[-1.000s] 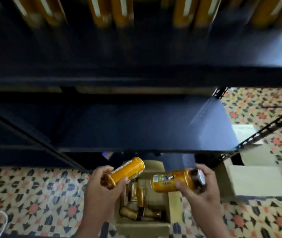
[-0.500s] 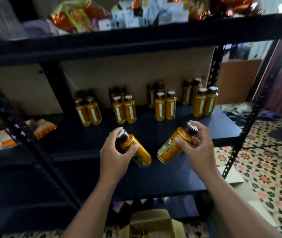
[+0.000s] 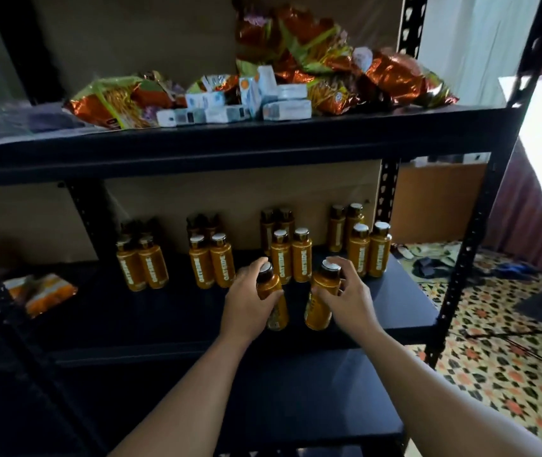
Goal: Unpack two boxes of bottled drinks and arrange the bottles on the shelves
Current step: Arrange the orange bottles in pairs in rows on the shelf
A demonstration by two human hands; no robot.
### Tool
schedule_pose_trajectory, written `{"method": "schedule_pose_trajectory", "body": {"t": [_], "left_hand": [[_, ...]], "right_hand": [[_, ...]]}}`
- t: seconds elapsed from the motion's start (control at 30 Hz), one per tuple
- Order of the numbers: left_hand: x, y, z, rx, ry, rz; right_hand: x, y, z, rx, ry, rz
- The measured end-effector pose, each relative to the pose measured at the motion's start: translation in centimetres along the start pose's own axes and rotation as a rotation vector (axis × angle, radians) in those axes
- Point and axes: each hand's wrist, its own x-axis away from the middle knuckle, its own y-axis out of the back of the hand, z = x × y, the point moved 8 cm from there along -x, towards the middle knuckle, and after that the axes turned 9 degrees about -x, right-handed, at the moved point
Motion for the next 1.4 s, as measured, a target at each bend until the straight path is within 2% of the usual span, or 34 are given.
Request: {"method": "schedule_pose_trajectory", "body": {"t": [0.33, 0.47, 0.8, 1.03, 1.4], "left_hand": [[-2.6, -6.1, -0.3, -0.013, 0.021, 0.038], [-2.9, -7.4, 1.1, 0.056, 0.017, 0.125], [-3.6, -7.8, 2.1, 0.129, -0.035, 0.253], [-3.3, -8.2, 2.8, 0.156, -0.076, 0.327], [-3.2, -9.7, 4.3, 0.284, 0.041, 0.299]], "right_hand": [[-4.1, -0.3, -4.1, 0.020, 0.063, 0.134], [-2.9, -1.2, -5.2, 0.038, 0.051, 0.210], [-3.1, -2.4, -6.5, 0.016, -0.022, 0.046], [-2.7, -3.0, -8.1, 0.013, -0.115, 0.067], [-2.8, -2.3, -9.7, -0.018, -0.170, 0.033]]}}
